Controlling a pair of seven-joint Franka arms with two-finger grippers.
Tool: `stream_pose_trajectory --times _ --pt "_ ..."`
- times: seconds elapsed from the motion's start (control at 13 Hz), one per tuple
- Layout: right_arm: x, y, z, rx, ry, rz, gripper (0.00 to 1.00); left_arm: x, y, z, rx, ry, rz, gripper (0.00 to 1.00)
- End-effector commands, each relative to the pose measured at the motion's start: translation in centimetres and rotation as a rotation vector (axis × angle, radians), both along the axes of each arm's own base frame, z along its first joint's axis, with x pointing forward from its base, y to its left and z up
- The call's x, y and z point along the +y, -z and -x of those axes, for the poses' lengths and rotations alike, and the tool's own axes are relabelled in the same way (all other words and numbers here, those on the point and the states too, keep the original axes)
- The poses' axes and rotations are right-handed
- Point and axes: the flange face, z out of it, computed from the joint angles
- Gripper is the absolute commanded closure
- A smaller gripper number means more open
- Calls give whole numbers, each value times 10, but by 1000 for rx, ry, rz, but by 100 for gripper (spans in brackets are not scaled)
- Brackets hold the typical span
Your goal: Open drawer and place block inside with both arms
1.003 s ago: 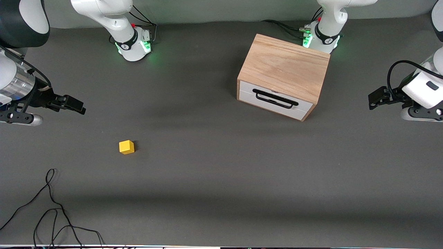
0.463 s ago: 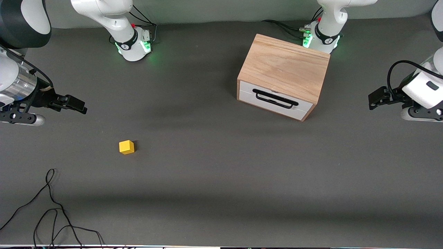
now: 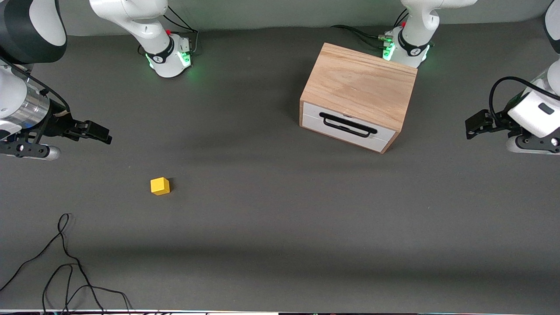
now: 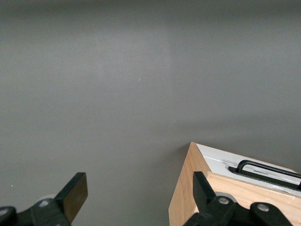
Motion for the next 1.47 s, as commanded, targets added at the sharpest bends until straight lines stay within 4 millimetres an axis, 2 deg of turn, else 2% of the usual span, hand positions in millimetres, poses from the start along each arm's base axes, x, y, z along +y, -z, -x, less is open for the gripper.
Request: stream_pose_trajectory --times 0.0,0.62,0.93,1.39 --pt "2 -4 4 -2 -25 -3 0 -1 -1 1 -13 15 6 0" --pt "2 1 7 26 -26 -2 0 -1 -1 1 -14 15 6 0" --pt "-7 -12 4 -11 -9 -3 0 -3 -1 1 -14 18 6 0" --pt "1 -14 -3 -57 -19 -3 0 -2 -2 1 -14 17 5 0"
